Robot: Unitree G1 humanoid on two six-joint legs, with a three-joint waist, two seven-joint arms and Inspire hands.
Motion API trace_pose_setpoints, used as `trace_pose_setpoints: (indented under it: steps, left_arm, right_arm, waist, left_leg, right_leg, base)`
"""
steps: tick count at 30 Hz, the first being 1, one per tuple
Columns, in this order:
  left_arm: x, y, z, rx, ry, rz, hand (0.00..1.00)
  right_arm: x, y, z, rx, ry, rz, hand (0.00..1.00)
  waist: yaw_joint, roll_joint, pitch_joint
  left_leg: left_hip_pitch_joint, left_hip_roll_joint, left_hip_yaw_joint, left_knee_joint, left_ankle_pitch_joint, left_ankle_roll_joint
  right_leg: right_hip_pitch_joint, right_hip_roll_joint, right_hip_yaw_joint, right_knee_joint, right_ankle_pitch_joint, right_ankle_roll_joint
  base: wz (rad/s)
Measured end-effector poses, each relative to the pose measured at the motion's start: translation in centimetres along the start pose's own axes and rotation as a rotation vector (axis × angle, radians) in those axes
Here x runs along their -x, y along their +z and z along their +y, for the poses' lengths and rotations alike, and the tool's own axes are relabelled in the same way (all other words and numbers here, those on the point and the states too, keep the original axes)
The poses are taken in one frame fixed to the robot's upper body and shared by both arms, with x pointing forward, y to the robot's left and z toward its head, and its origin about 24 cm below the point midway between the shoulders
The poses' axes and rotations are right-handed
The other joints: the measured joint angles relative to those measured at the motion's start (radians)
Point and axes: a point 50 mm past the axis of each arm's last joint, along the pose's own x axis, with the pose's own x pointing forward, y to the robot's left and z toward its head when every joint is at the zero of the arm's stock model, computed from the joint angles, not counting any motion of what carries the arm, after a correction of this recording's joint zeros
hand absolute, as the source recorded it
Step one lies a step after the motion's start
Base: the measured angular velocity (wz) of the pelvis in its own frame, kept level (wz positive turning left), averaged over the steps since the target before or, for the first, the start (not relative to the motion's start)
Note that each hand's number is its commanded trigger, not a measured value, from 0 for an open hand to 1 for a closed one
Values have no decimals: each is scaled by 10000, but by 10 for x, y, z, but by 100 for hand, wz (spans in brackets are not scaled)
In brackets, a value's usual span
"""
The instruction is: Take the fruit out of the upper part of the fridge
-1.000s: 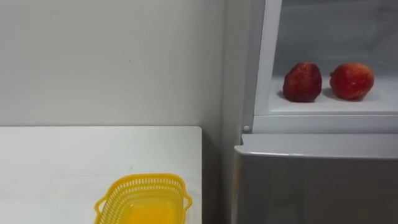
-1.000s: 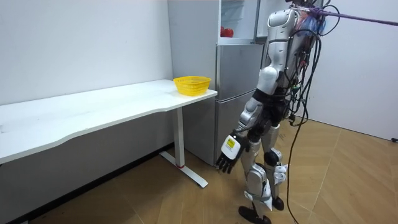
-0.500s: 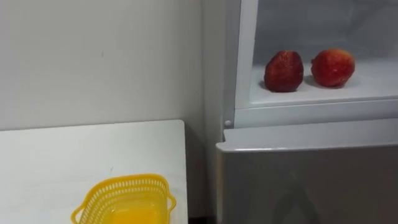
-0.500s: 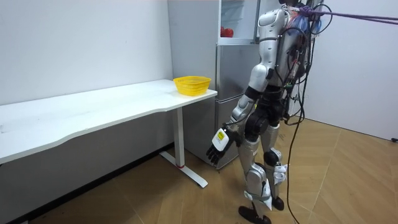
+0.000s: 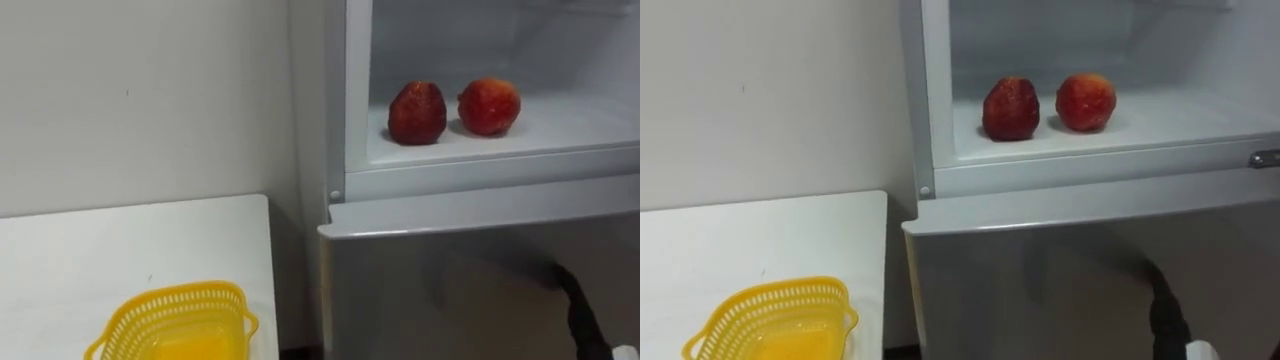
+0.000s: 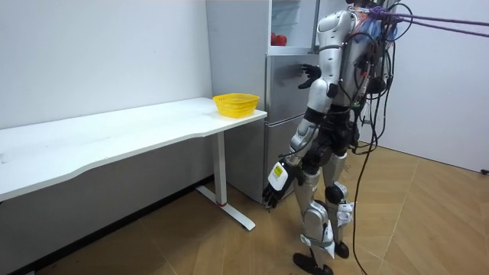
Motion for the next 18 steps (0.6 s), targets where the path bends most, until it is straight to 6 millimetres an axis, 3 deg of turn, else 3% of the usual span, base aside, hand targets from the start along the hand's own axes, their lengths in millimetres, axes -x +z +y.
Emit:
trace_pose_setpoints:
  steps: [11, 13, 18]
  left_arm:
    - [0, -2, 3, -256, -495, 38, 0]
    - [0, -3, 3, -236, -563, 61, 0]
    - [0, -5, 12, -511, -378, 183, 0]
  right_arm:
    - [-11, 38, -6, -551, -882, -1824, 0]
    - [-22, 52, -7, -525, -1151, -2876, 0]
    - [-44, 81, -14, -358, -1921, -4815, 0]
  waist:
    - [80, -120, 88]
    - [88, -177, 104]
    - [155, -422, 45]
  left_leg:
    - [-3, 11, -25, -19, 11, -12]
    - [-3, 1, -31, -18, 12, -13]
    - [-17, 5, -123, -18, 26, -37]
  right_leg:
    - [5, 5, -107, -6, 0, 0]
    - [8, 3, -116, -4, 0, 0]
    - [41, 2, -317, -45, 0, 0]
  base:
    - [0]
    - [0]
    - [7]
